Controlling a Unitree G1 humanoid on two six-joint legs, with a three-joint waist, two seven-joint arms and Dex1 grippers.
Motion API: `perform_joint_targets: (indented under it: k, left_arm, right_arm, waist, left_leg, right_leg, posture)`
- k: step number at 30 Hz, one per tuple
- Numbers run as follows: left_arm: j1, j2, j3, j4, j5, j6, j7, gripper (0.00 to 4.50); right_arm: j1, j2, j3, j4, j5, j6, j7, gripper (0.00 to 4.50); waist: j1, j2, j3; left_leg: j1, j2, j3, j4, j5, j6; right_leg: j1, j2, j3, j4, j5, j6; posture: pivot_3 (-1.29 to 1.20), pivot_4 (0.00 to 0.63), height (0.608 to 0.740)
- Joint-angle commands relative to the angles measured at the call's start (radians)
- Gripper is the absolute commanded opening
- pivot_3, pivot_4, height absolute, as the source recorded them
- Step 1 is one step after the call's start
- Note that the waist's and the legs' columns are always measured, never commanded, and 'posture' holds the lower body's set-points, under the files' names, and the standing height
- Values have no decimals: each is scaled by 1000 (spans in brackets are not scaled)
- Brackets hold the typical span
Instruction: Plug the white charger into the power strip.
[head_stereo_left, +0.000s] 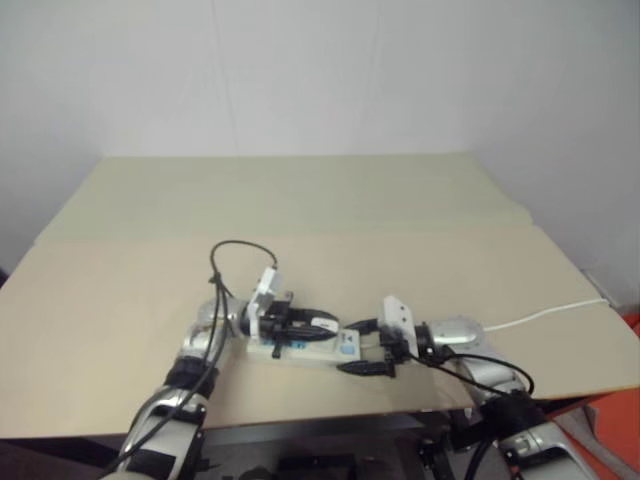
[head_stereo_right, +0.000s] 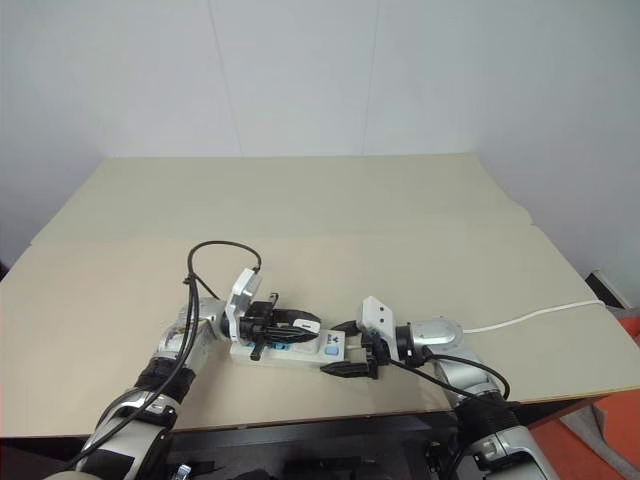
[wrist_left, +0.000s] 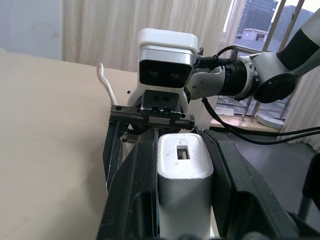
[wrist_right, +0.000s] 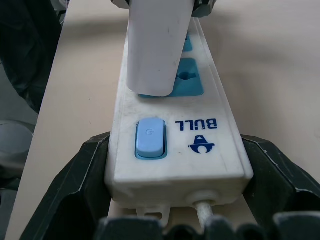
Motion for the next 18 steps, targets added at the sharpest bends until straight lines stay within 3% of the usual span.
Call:
perform_joint_targets:
  k: [1,9,18]
  left_arm:
    - [21,34,19,26,17,-39,-7,1022]
    - [59,80,33,59,22,-79,-3,1022]
    - [84,116,-42,103,84,-161,-8,1022]
  right_arm:
    - [5,5,16,21,-25,-3,-19,3431]
    - [9,0,20,22,-23,-12,-23,3431]
    - [1,5,26,28,-21,-17,-27,3431]
  waist:
    - [0,0,0]
    - [-4,0,-1]
    - [-7,0,-6]
  left_leg:
    - [0,0,0,0,0,0]
    - [3,1,1,-3,0,0]
    - [10,0,2,-9,0,0]
  right_leg:
    - [0,0,0,0,0,0]
    - [1,1,2,0,0,0]
    - [2,3,6,0,0,-1]
  posture:
    - [0,150,740]
    - [0,150,740]
    - [0,150,740]
